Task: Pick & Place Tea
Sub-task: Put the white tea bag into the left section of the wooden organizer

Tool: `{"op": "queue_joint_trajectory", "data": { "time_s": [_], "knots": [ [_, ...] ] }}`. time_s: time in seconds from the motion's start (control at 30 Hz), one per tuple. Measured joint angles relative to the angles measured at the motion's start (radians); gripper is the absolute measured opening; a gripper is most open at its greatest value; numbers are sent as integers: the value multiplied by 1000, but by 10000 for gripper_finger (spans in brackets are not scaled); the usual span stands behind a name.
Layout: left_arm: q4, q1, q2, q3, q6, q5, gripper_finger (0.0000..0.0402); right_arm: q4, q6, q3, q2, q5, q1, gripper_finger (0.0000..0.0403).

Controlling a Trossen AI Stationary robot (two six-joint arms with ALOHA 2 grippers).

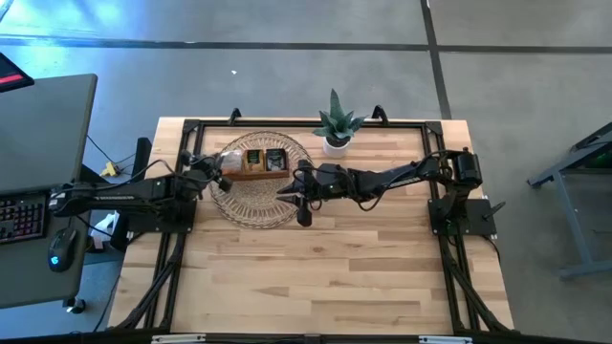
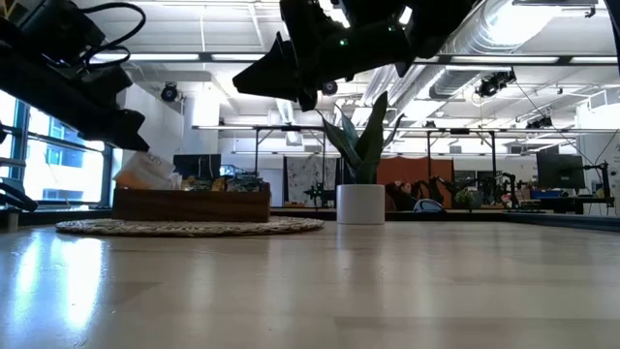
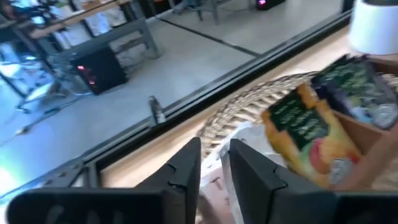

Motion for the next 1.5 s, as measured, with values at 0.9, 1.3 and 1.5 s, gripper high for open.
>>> {"op": "queue_joint_trajectory", "data": {
  "time_s": [0.9,1.3,1.5],
  "knots": [
    [-339,-1,5,537,45,455,95,80,175,116,141,187,103,71],
    [-354,-1,-8,528,53,465,95,-72,102,787,619,332,37,5],
    [-326,-1,-9,528,101,464,95,-166,179,1078,815,308,-21,3]
  ]
}}
